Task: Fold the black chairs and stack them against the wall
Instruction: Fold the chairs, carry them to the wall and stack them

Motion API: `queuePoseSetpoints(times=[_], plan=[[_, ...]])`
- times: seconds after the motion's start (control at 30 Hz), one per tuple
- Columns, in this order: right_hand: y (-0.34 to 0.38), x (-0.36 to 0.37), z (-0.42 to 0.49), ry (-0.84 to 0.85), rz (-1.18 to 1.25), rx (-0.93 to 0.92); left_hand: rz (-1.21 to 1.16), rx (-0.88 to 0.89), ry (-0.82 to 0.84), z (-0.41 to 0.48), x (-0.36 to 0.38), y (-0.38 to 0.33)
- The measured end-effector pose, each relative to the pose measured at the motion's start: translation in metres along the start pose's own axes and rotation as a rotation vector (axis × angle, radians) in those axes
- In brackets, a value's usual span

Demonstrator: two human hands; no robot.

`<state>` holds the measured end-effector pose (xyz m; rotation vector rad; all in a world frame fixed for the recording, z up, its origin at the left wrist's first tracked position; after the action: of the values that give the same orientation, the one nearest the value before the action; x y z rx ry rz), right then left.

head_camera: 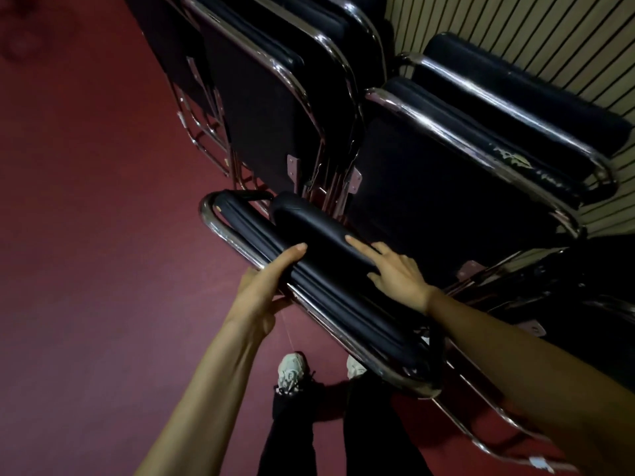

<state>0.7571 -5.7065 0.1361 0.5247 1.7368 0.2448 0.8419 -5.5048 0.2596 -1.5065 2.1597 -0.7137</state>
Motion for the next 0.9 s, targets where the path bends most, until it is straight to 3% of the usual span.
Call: queuePoseSetpoints(times=[0.3, 0.67, 0.9], plan=[[-0.062, -0.045, 0.005, -0.029, 0.101, 0.074, -0.039, 0.061, 0.059, 0.003, 0.070, -0.030], [-0.128, -0.036, -0.029, 0.010, 0.215, 0.282, 0.031, -0.011, 0.204, 0.009, 0.137, -0.008], [-0.142, -0.040, -0.022, -0.027, 0.218, 0.273, 0.049, 0.005, 0.212, 0.021, 0.147, -0.012]])
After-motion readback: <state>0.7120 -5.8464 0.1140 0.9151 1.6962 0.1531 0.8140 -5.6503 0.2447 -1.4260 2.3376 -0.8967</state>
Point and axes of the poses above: each hand's wrist, its own z-axis towards the middle knuckle, its own x-axis out of the palm, y = z × x, the point moved 4 cm from there along z, towards the middle knuckle, and after that the axes turned 5 degrees about -x, right-handed, at the moved point
